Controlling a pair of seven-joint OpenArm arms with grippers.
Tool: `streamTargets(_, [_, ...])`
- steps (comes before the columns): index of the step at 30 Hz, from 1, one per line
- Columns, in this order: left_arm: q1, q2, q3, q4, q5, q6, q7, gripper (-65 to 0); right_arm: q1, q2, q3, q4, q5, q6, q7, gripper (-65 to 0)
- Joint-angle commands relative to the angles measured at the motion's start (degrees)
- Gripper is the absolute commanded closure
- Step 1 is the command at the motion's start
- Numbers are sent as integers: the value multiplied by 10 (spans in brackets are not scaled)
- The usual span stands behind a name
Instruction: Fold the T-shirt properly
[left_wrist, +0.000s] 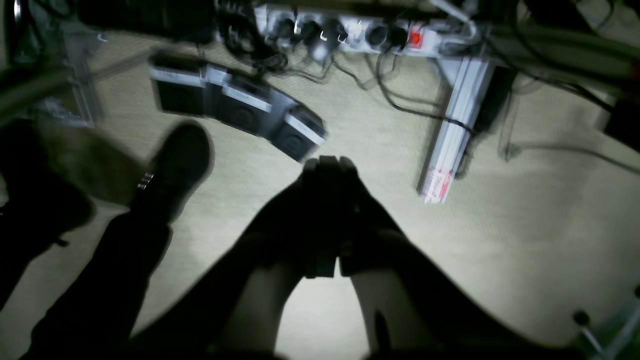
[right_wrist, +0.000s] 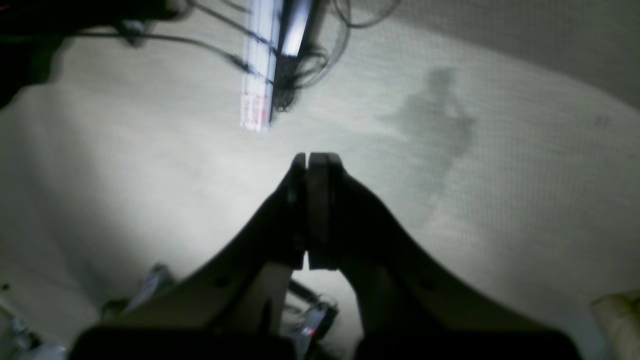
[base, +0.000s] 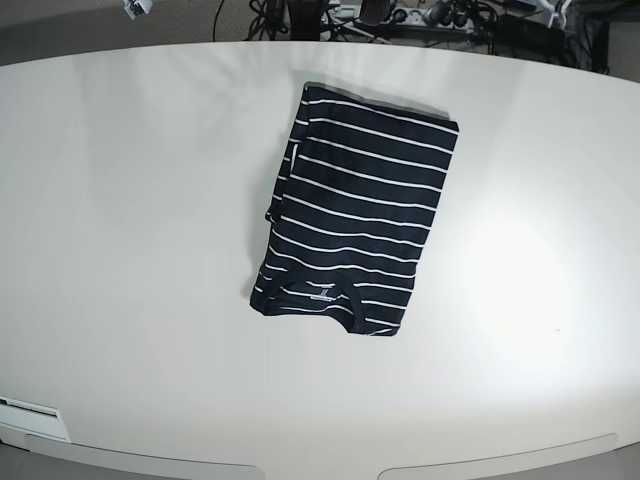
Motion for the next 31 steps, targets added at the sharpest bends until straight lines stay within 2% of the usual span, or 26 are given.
streamTargets(1, [-9,3,15,-11,16,12,-8,0,10,7,-13,-16,-9,-8,17,0])
streamTargets(3, [-35,24,61,-32,41,54,-13,0,40,0,-45,-60,-21,-25,39,0])
streamTargets(7, [-66,71,179,-58,59,167,-57,0,91,-30,-97,-139,-48,-65,66,0])
streamTargets(9, [-73,93,230,-64,59,206,-90,0,109,-50,-114,-174,-67,-81,88,0])
streamTargets(11, [-80,117,265,-70,59,230,-113,0,122,-71,-122,-204,-75,-92,115,0])
streamTargets(15, [-97,160,290,-83,59,240,-118,0,136,-113,-122,-237,-103,-111,151,0])
streamTargets(20, [-100,199,291,-85,62,249,-134,0,137,-150,-122,-240,-119,-117,153,0])
streamTargets(22, [-101,202,291,-85,59,259,-134,0,139,-157,-122,-240,-126,-119,153,0])
streamTargets(31, [-123,194,290,-107,44,258,-137,0,153,-159,-122,-237,-130,-109,161,0])
